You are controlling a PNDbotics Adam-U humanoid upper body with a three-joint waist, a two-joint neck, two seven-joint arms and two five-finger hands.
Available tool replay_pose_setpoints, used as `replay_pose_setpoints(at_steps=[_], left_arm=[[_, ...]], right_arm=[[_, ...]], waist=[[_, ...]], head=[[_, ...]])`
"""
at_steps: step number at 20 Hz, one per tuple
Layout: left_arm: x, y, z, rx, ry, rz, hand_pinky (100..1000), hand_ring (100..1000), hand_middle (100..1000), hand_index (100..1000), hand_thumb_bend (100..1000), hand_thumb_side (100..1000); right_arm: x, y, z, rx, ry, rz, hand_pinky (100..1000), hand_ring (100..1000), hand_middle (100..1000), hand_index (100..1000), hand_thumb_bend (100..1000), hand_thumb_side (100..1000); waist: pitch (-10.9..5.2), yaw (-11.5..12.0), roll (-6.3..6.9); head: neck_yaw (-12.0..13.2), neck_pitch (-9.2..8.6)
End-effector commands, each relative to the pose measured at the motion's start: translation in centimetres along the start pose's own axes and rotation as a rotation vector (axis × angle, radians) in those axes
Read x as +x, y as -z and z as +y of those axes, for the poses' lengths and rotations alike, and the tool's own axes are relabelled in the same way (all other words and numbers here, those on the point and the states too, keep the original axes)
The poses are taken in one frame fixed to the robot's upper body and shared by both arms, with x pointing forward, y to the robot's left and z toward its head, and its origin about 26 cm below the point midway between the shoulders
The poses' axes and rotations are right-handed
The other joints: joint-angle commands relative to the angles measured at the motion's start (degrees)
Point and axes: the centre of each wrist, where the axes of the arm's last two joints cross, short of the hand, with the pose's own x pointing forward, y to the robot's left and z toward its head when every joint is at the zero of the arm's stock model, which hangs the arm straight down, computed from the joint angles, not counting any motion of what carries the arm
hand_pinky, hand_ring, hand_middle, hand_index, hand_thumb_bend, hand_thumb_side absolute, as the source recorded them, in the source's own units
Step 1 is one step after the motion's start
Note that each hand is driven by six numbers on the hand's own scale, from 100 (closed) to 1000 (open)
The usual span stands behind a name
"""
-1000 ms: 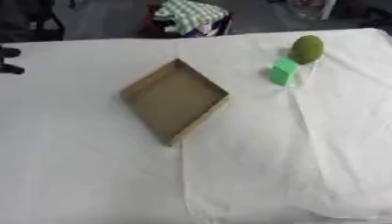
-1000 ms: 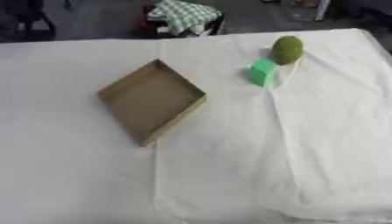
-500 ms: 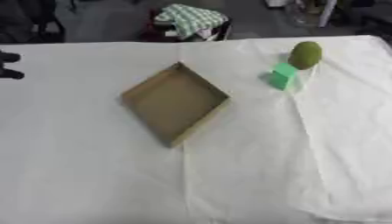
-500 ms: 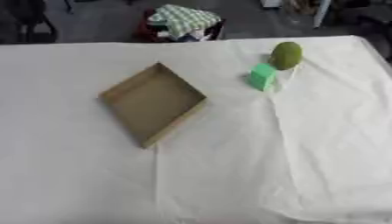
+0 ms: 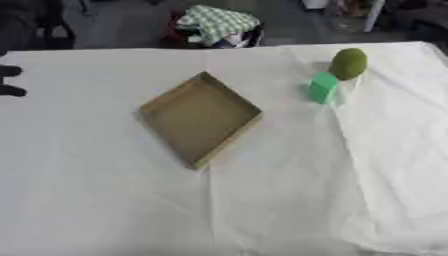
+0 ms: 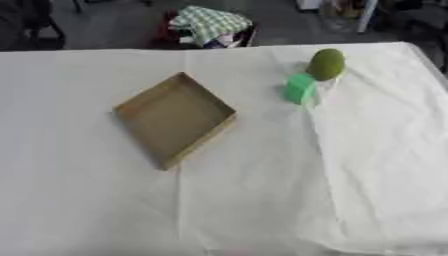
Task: Pick up objects on the table and place them in the box.
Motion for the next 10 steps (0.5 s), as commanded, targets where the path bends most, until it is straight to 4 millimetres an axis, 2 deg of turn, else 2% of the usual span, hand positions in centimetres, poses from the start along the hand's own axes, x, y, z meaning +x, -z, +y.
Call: replay_pose_setpoints(at_steps=[1,6,10], left_arm=[[0.5,0.5,0.0,-0.01,0.002,-0.023,602,724,775,797,283,645],[0.4,0.5,-0.2,-0.018,-0.002,-0.021,602,725,776,798,282,646],[0.4,0.5,-0.2,-0.023,-0.004,-0.021,602,726,777,799,280,648]], right_arm=[[-0.1,0.1,-0.4,0.032,-0.056,-0.001,592,658,724,821,100,283],[-0.6,-0.1,0.4,0.116,-0.156,-0.001,612,689,744,843,100,277],[-0.4,-0.2,1.2,0.219,-0.272,-0.019,637,726,768,874,151,305]], waist=[[-0.68,0.1,0.03],[-0.54,0.3,0.22],[-0.39,0.4,0.22]], head=[[-0.4,0.02],[-0.7,-0.1],[-0.7,-0.02]])
